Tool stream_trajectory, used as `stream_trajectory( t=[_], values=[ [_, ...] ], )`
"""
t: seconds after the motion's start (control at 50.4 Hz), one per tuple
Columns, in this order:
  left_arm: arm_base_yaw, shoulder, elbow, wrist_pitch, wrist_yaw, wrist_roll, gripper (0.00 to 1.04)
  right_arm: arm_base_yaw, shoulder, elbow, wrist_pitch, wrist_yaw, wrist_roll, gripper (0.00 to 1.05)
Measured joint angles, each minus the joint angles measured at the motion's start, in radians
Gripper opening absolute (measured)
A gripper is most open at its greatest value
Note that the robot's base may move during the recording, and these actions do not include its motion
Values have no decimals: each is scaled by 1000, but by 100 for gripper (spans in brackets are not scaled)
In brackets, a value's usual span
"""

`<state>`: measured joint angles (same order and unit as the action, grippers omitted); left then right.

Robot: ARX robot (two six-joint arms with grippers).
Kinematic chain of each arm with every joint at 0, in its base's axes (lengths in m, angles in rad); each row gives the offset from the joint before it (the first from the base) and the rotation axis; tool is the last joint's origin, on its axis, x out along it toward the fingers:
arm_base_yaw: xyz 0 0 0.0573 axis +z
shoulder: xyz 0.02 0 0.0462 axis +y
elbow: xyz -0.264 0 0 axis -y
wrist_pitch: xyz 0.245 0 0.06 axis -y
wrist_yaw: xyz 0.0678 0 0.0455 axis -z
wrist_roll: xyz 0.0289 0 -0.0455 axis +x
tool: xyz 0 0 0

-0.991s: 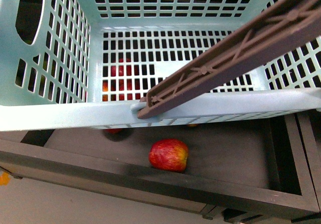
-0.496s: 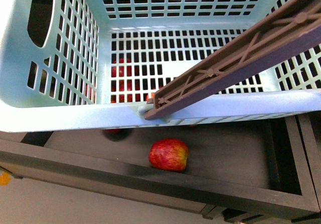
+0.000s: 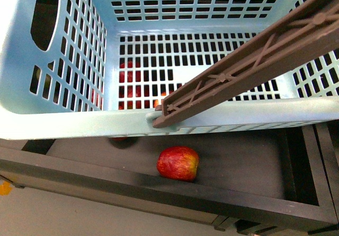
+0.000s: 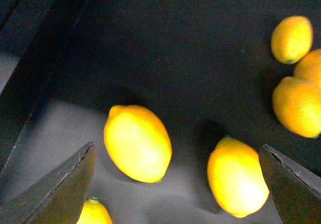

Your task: Pick lemon and mango into basket

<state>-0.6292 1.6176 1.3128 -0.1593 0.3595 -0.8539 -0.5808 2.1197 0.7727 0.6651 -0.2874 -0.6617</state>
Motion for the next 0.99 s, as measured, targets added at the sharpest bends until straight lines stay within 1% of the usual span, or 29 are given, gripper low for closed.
stream_trajectory(
  t=[0.159,0.317,0.595,0.991],
  values=[
    [0,0,0,0,0,0,5,-10,106,83,-69,-17,-79,96],
    [0,0,0,0,3,0,5,-16,209,167,-81,10,-152,96],
    [0,0,0,0,1,0,5,25,323,309,-135,2,-145,96],
    [0,0,0,0,1,0,5,49,428,422,-206,19,-116,96]
  ],
)
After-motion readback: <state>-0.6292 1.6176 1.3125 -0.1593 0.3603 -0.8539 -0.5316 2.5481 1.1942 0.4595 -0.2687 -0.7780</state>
